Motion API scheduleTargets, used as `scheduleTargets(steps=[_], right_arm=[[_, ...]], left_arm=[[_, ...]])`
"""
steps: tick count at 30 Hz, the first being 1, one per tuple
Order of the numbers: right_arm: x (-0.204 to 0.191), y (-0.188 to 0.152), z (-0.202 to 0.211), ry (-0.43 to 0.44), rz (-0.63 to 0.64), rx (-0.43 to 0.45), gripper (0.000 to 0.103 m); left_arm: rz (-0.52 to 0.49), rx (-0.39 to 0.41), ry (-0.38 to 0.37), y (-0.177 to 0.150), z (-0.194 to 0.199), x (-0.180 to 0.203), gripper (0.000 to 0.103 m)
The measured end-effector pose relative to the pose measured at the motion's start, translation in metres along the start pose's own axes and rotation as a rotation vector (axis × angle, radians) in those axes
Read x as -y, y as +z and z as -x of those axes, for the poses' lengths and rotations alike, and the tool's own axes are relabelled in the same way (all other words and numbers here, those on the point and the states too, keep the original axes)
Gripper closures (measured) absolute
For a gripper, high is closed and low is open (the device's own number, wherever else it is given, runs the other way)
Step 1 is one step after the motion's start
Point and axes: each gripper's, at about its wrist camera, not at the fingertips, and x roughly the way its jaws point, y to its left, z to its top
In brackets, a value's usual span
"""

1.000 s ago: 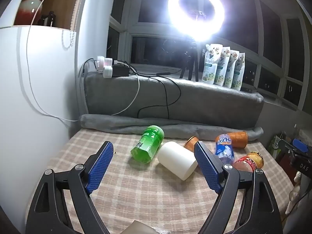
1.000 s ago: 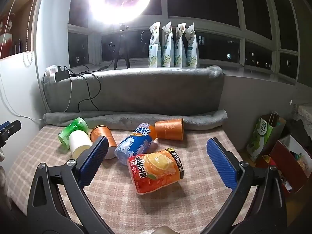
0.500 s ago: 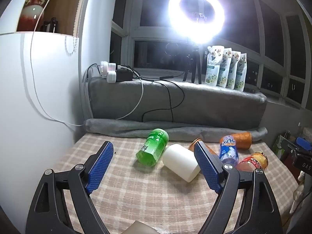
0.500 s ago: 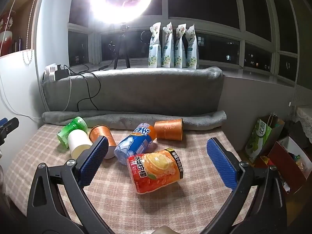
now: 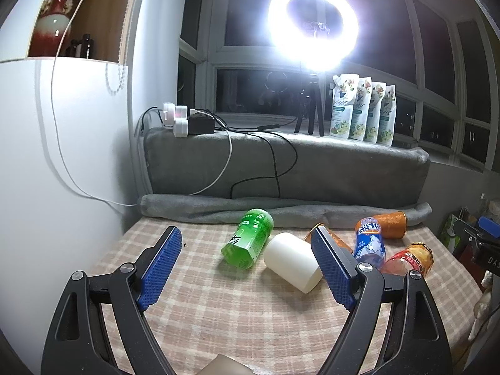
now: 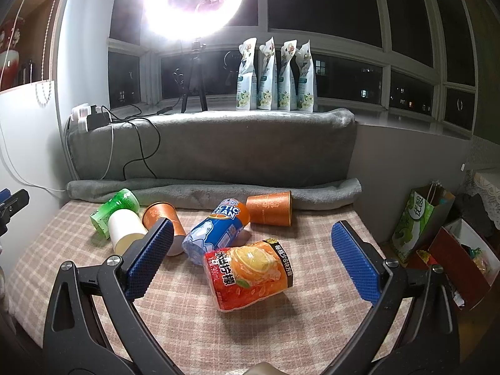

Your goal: Flip cup upright

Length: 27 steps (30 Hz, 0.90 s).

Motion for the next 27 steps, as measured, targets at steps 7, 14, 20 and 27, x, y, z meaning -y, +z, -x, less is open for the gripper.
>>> scheduleTargets(steps=[7, 14, 20, 27], right_arm=[[-0.0003, 0.0002, 0.0000, -0.002, 0.001, 0.001, 0.000], [-0.0014, -0.0002, -0.0003, -0.002, 0.003, 0.001, 0.000], [-0.0025, -0.0014, -0.0018, 0.001, 0.006, -0.005, 0.000], [-0.0029, -0.0020, -0.0027, 0.003, 0.008, -0.008, 0.000]], left_arm=[[-0.002, -0.004, -0.003, -0.0015, -0.0014, -0.0013, 0.018], [-0.009, -0.008, -0.004, -0.0040, -0.0014, 0.0007, 0.018], [-0.009, -0.008, -0.005, -0.0043, -0.0014, 0.0012, 0.018], [-0.003, -0.011, -0.005, -0.0055, -0.0013, 0.0016, 0.018]])
